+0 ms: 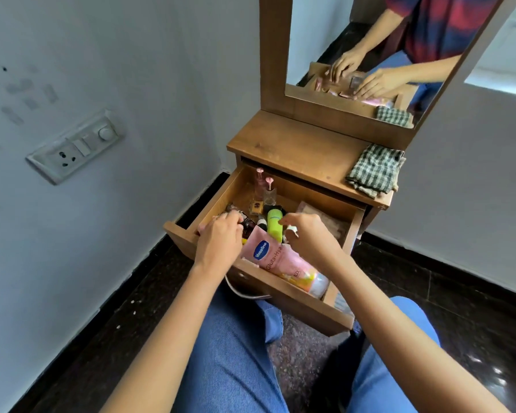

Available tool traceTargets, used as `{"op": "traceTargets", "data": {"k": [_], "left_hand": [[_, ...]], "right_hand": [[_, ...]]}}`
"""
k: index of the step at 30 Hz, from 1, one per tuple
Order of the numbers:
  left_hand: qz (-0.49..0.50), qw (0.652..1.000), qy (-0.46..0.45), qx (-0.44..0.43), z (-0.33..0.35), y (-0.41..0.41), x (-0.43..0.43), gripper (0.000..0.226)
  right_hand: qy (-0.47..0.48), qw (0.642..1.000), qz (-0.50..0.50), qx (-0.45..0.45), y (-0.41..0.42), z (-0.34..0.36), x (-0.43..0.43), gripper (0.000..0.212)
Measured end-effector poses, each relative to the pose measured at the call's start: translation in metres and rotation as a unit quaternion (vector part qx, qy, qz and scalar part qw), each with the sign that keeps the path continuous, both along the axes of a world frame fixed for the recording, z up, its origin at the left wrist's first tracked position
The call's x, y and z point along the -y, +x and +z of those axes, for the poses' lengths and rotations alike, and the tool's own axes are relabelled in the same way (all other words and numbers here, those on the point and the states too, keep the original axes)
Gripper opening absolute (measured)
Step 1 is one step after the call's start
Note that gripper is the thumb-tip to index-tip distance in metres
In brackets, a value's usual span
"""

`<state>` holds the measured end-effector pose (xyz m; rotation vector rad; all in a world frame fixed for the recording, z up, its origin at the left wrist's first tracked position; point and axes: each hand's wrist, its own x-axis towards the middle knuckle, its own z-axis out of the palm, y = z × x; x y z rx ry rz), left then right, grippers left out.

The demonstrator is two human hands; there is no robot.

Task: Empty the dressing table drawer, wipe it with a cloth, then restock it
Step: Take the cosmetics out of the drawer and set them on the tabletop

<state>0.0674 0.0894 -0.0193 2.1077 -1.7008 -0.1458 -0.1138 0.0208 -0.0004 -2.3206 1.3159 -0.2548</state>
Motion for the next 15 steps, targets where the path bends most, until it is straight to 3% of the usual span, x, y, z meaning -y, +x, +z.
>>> {"op": "traceTargets", "data": {"k": [6,9,15], "left_hand": [[-0.055,0.988,0.131,0.053,-0.007,0.040,0.053,0.030],[-0.098,0.971,0.190,0.108,-0.006,0.047,0.066,0.032],[-0.125,0.953,0.210,0.182,-0.009,0.042,0.075,0.040]], "right_hand": [[-0.017,0.976,0.150,-0.160,0.029,-0.025,0.053,0.038],[0.003,0.965,0.188,-0.183,0.035,-0.028,0.063,0.041],[0.053,0.951,0.215,-0.216,0.040,-0.025,0.077,0.055]]}}
